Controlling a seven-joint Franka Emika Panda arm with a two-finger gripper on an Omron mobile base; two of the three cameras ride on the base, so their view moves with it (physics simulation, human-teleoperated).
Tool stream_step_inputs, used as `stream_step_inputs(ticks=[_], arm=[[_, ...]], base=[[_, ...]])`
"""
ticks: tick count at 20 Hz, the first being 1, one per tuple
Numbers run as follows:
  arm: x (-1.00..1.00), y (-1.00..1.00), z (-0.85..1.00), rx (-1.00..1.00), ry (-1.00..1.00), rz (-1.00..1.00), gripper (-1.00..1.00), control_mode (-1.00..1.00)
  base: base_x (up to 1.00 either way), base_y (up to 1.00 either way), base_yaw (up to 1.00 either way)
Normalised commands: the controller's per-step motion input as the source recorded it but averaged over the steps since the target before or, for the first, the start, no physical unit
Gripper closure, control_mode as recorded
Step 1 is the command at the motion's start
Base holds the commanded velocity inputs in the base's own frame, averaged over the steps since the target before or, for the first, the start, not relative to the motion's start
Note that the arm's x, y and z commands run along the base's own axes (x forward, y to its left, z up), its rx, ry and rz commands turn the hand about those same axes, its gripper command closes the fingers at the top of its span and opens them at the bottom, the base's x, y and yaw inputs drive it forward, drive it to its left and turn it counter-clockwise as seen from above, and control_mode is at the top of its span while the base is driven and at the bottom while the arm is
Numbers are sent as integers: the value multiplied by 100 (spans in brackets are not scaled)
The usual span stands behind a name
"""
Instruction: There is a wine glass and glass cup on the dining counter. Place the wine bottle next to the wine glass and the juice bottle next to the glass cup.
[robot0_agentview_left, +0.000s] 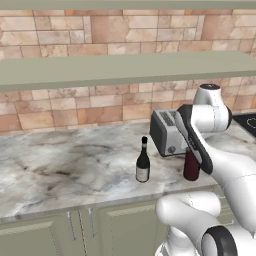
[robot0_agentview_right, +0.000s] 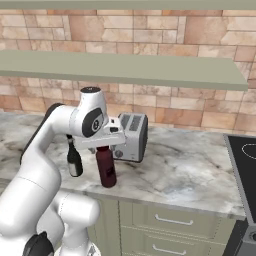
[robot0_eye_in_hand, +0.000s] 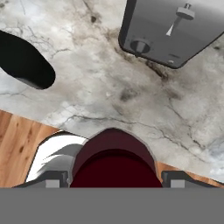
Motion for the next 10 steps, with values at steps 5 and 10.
stream_step_inputs(ticks=[5,10], arm=[[0,0,0,0,0,0,100,-100],[0,0,0,0,0,0,100,-100]], base=[[0,0,0],[0,0,0]])
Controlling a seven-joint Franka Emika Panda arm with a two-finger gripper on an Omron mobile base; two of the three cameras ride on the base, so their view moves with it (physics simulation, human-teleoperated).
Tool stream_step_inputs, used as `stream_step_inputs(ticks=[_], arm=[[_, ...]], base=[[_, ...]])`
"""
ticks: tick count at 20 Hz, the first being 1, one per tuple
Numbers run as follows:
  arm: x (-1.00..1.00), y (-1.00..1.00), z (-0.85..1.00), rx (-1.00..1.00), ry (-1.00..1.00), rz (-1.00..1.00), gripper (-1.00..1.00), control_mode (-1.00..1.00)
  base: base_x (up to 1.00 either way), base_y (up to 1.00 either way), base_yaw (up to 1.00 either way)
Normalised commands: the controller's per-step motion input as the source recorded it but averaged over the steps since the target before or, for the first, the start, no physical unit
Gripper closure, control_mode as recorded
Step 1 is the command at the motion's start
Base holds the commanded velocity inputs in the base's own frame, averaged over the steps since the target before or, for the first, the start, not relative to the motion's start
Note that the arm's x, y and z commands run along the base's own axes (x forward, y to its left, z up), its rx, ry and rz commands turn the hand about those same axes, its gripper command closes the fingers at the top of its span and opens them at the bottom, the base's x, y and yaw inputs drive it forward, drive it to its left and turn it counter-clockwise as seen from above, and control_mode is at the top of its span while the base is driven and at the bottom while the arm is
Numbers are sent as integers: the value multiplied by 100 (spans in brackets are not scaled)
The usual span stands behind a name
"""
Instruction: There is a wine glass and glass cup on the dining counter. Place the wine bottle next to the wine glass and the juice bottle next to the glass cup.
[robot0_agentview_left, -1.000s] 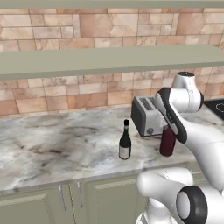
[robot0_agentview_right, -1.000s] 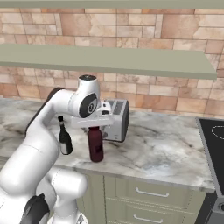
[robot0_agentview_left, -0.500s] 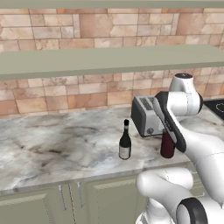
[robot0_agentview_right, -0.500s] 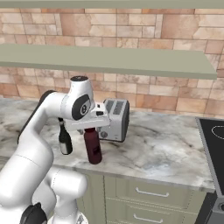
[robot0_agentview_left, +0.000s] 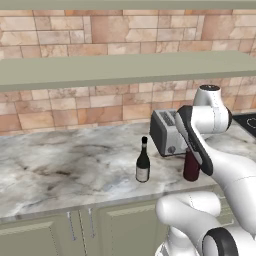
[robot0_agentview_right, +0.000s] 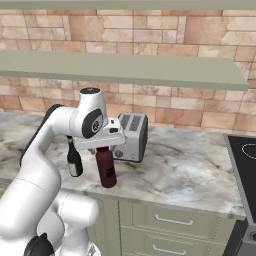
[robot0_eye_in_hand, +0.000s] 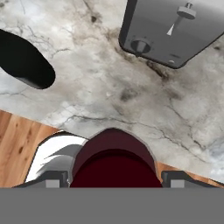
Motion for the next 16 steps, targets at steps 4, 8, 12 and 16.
stream_step_inputs(ticks=[4,8,12,16], arm=[[0,0,0,0,0,0,100,-100],[0,0,0,0,0,0,100,-100],[0,0,0,0,0,0,100,100],[0,0,0,0,0,0,100,100]], base=[[0,0,0],[0,0,0],[0,0,0],[-29,6,0]])
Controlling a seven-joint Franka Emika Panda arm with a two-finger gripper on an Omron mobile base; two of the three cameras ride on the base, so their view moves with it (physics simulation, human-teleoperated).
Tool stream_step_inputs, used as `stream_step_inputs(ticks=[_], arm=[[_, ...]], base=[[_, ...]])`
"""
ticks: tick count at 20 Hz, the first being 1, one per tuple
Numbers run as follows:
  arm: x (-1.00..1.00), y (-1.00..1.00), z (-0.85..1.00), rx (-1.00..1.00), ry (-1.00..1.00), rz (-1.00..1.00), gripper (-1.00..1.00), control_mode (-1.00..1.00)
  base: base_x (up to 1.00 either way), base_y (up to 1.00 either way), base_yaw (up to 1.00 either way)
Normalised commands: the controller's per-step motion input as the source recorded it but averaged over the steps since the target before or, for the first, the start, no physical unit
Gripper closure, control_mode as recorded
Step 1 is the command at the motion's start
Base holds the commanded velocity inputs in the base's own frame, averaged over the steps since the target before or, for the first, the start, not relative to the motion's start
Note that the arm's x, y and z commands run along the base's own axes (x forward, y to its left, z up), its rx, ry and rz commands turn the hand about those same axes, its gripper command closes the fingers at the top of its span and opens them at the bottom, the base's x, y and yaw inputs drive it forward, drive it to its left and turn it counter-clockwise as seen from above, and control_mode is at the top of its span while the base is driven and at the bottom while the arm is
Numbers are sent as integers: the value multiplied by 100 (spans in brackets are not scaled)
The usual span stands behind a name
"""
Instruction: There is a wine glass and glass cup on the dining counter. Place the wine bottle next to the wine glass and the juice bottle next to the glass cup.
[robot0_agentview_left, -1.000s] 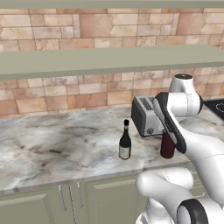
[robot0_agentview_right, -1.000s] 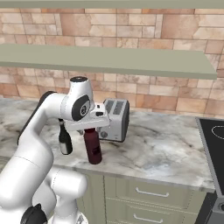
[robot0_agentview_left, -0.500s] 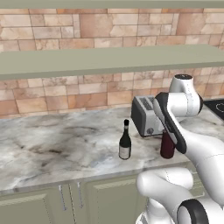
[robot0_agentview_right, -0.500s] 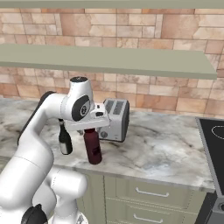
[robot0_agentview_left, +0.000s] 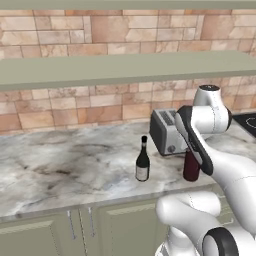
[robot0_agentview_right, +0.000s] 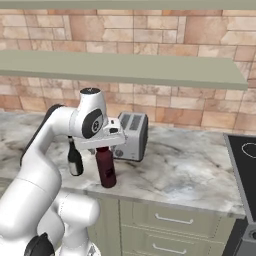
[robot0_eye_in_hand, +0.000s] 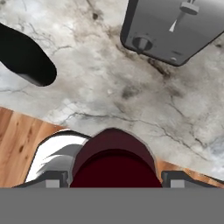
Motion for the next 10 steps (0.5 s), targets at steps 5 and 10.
stream_step_inputs(ticks=[5,10], arm=[[0,0,0,0,0,0,100,100],[0,0,0,0,0,0,100,100]], base=[[-48,16,4],[-32,18,65]])
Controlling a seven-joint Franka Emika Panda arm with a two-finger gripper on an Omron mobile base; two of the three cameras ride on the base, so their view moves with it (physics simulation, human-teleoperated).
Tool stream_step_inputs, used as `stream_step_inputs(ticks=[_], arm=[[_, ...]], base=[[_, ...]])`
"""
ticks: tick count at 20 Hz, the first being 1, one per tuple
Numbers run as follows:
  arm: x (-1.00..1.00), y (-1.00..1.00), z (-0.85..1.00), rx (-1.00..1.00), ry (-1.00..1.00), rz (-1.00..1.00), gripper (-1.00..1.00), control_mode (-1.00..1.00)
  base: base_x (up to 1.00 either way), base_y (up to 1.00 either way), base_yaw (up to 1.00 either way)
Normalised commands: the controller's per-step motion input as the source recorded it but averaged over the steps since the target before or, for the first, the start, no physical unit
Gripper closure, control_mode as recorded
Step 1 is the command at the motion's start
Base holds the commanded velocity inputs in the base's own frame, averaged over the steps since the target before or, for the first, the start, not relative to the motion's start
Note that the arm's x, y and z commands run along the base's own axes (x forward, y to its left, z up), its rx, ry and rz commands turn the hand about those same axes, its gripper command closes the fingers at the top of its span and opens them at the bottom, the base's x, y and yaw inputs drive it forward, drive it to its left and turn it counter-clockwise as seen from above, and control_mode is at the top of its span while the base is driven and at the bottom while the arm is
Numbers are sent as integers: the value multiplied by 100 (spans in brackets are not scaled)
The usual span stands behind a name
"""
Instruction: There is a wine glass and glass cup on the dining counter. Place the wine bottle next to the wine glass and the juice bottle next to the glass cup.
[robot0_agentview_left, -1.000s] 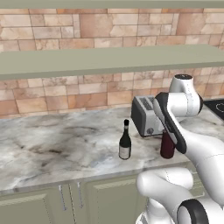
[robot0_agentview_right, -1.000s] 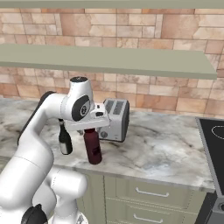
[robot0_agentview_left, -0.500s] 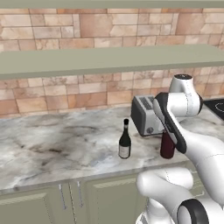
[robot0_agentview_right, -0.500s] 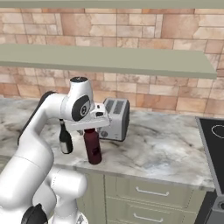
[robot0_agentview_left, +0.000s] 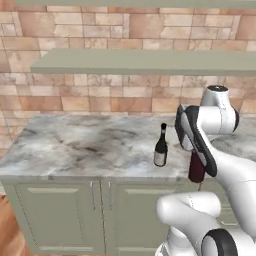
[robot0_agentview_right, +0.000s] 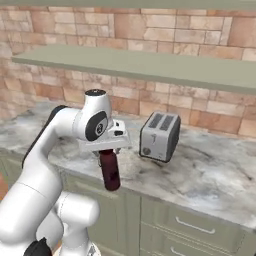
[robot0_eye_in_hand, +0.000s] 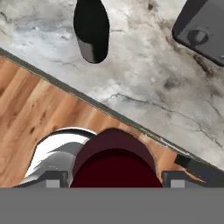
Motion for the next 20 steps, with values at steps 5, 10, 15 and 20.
stream_step_inputs(ticks=[5,10,15,20], arm=[[0,0,0,0,0,0,100,100],[0,0,0,0,0,0,100,100],[0,0,0,0,0,0,100,100],[0,0,0,0,0,0,100,100]], base=[[-10,5,95],[0,1,100],[0,0,100],[0,0,100]])
